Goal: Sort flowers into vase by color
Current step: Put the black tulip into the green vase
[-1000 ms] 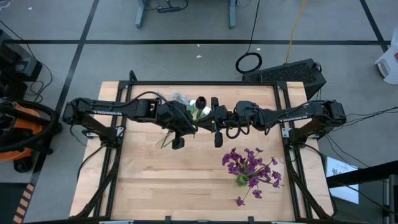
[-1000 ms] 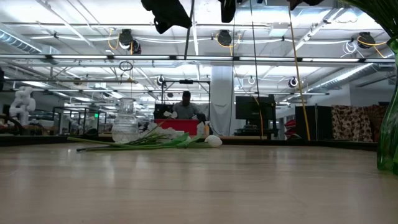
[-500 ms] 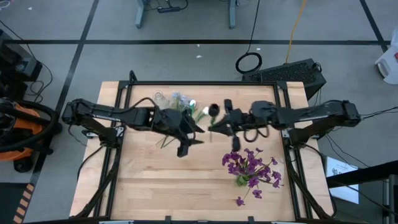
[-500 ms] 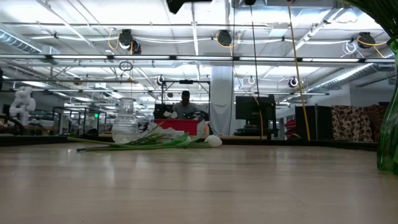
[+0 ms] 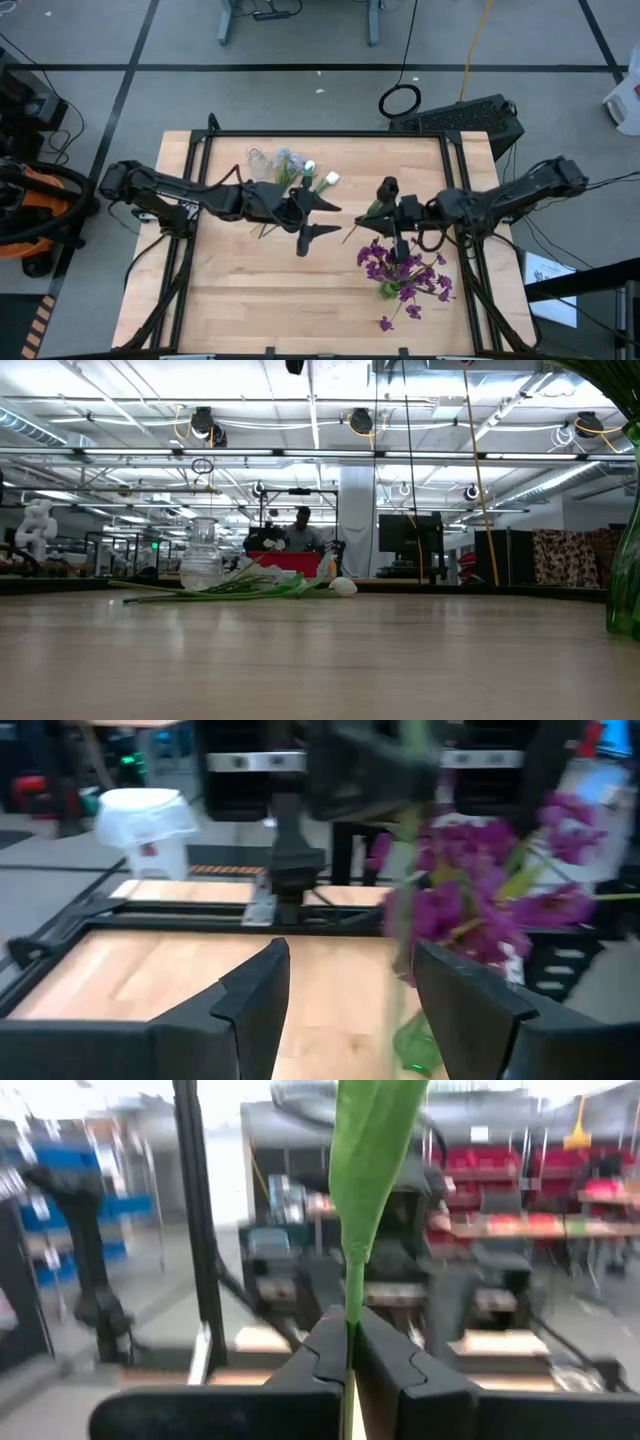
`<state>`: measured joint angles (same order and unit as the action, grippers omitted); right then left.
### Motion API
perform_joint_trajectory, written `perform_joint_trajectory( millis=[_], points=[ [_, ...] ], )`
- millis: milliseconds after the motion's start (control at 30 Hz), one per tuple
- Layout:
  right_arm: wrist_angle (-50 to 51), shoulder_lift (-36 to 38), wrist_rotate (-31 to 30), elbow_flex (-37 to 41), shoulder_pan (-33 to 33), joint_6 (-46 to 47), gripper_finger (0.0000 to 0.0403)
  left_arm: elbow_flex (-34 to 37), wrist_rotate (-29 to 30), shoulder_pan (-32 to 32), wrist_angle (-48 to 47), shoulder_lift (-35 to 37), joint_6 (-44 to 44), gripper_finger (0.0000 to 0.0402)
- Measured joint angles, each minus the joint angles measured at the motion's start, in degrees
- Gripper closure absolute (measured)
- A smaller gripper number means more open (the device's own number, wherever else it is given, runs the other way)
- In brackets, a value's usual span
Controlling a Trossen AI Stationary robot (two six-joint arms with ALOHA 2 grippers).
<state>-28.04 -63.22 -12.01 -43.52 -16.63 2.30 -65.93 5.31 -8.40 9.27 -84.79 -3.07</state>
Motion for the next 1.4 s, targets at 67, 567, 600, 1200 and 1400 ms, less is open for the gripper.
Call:
perform_joint_trajectory(
  millis=[67, 567, 600, 1200, 1400],
  points=[
    [-6.94, -1.04, -0.03, 2.87, 0.01, -0.01, 0.0401, 0.04, 2.16, 0.00, 0.19, -0.45, -0.79, 0.0185],
    [-23.78, -9.72, -0.18, 4.95, 0.01, 0.03, 0.0399, 0.04, 5.28, -0.53, 9.22, -7.87, -1.62, 0.0184],
    [-23.05, -9.49, -0.18, 4.95, 0.01, 0.04, 0.0399, 0.04, 5.28, -0.64, 9.21, -7.83, -1.64, 0.0184],
    [-17.42, -4.29, -1.05, 4.91, 0.00, -1.31, 0.0399, -0.04, 8.44, -4.03, 1.50, -3.22, -1.15, 0.0185],
    [-11.88, 0.73, -1.38, 4.91, -0.96, -0.66, 0.0399, -0.04, 12.67, -5.80, -2.15, -3.22, -2.64, 0.0185]
  ],
)
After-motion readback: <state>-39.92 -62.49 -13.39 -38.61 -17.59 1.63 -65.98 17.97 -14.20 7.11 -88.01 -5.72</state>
